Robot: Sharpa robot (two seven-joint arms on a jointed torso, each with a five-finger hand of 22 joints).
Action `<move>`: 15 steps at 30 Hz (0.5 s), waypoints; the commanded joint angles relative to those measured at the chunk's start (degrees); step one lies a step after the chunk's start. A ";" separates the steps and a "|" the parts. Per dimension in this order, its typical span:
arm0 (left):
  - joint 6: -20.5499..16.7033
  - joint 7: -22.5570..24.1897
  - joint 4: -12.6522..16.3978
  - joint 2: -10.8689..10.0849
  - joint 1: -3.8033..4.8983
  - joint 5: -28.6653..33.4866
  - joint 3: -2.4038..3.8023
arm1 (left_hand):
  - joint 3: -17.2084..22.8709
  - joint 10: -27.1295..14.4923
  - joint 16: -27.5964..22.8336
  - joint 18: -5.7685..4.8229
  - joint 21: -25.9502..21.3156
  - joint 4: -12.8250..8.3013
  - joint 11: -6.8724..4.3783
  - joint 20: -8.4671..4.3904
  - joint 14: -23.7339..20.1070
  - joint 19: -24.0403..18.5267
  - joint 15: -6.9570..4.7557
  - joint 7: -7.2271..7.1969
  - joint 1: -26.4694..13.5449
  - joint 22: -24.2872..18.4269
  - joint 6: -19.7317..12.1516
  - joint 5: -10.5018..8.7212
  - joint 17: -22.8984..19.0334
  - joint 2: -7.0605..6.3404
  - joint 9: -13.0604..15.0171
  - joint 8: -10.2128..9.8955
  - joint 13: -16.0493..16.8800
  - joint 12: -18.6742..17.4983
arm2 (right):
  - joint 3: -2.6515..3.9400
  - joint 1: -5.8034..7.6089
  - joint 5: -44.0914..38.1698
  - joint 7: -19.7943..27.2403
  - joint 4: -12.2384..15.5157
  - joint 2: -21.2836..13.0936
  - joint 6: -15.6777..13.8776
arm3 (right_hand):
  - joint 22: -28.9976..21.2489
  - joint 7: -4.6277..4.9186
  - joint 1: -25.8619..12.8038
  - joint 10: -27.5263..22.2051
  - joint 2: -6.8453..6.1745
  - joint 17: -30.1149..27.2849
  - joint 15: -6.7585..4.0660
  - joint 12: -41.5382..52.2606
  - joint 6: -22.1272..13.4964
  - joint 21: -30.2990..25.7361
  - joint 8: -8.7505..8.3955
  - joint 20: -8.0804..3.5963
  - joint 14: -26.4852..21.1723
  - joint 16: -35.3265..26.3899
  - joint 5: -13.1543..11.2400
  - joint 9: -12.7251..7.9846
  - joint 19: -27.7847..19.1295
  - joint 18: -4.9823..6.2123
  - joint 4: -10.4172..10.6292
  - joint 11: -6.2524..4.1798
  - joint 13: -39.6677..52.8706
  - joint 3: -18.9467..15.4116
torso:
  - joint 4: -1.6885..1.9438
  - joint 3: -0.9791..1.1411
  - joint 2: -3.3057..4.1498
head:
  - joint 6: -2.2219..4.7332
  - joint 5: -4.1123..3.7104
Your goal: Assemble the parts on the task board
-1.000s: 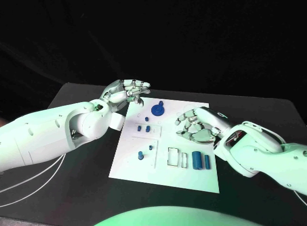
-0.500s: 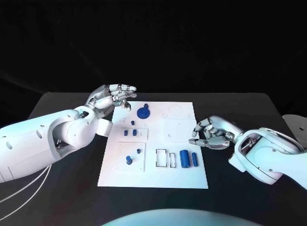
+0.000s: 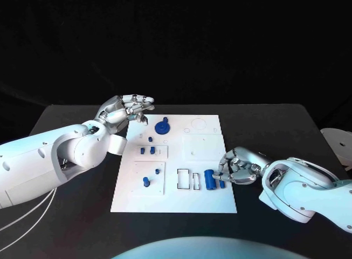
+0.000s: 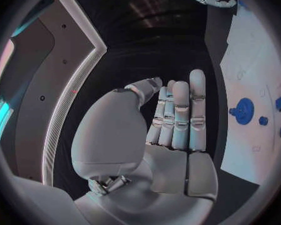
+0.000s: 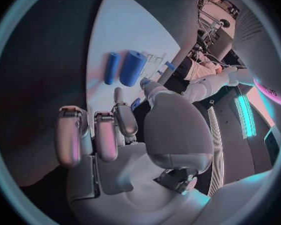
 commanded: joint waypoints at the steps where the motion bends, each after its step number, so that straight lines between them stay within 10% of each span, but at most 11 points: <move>1: 0.83 0.59 0.21 -0.01 0.03 -0.12 0.02 | -0.22 -0.21 0.23 0.34 -0.13 -0.01 0.01 -0.06 0.44 0.50 0.05 0.29 -0.22 -0.05 -0.19 0.01 -0.09 0.54 -0.08 -0.32 0.06 -0.21 | -0.01 -0.42 -3.95 -2.67 0.11 0.54 1.26 | 10.00 -0.04 -0.38 0.30 0.10 0.06 -0.43 0.28 -0.40 0.42 0.35 0.03 3.34 0.36 0.33 0.12 1.41 -0.80 0.54 0.00 0.22 -0.16 | 0.04 0.00 0.04 | -0.10 0.04; 15: 0.98 0.40 0.26 -0.27 0.03 -0.12 0.00 | -0.22 -0.21 0.23 0.34 -0.13 -0.01 0.01 -0.06 0.44 0.50 0.05 0.29 -0.22 -0.05 -0.19 0.01 -0.09 0.54 -0.08 -0.32 0.06 -0.21 | -0.03 -1.50 -7.10 -3.15 -0.26 2.54 1.79 | 10.10 -0.21 -0.40 0.41 0.10 0.22 -0.52 0.57 -0.08 0.44 0.67 -0.02 3.34 0.42 0.33 0.57 1.43 -0.81 2.17 -0.13 0.83 -1.54 | 0.01 -0.06 0.00 | -0.27 0.26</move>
